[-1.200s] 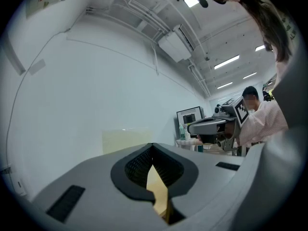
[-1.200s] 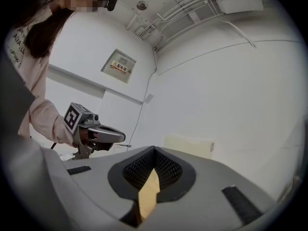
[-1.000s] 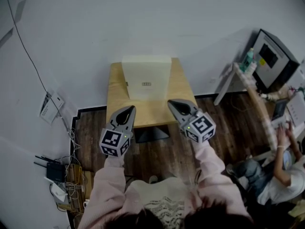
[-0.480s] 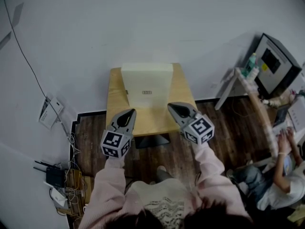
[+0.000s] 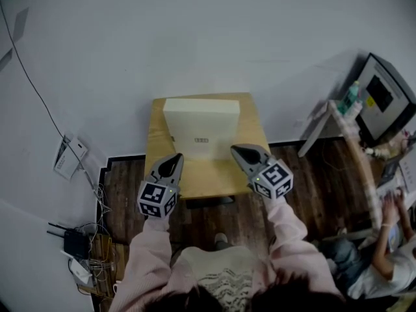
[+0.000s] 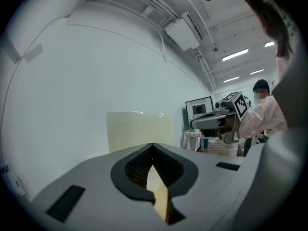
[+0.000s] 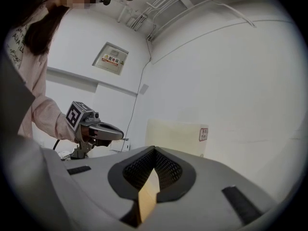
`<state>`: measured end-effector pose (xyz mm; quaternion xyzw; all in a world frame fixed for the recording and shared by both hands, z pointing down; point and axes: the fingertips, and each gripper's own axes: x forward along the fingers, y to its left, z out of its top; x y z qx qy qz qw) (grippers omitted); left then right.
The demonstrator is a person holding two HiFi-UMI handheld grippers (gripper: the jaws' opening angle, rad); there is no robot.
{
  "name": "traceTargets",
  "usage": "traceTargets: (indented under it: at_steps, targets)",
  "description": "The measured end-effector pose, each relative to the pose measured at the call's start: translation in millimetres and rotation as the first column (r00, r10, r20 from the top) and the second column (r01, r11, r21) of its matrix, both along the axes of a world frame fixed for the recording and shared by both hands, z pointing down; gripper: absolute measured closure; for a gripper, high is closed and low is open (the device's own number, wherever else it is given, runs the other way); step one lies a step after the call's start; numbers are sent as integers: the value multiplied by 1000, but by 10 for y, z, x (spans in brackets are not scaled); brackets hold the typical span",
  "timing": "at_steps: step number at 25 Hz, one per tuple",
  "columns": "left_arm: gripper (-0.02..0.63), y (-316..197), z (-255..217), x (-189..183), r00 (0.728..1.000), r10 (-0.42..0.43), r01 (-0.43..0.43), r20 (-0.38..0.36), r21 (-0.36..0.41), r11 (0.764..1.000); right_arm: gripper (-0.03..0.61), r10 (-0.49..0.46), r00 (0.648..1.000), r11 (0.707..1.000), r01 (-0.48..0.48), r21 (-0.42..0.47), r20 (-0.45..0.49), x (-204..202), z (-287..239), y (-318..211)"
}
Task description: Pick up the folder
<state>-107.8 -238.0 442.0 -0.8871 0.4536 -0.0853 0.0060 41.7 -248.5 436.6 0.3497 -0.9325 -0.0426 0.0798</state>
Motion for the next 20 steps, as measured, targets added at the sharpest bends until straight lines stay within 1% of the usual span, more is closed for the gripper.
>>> traceTargets:
  at_steps: [4, 9, 20]
  targets:
    - [612, -138, 86, 30, 1000, -2, 2, 7, -43, 999, 581, -20, 1000, 1000, 19, -20, -7, 45, 63, -151]
    - [612, -272, 100, -9, 1000, -28, 28, 5, -48, 998, 581, -26, 999, 999, 25, -41, -25, 92, 135, -293]
    - [612, -495, 186, -181, 998, -69, 70, 13, -63, 996, 580, 38, 997, 997, -43, -61, -70, 277, 238, -573]
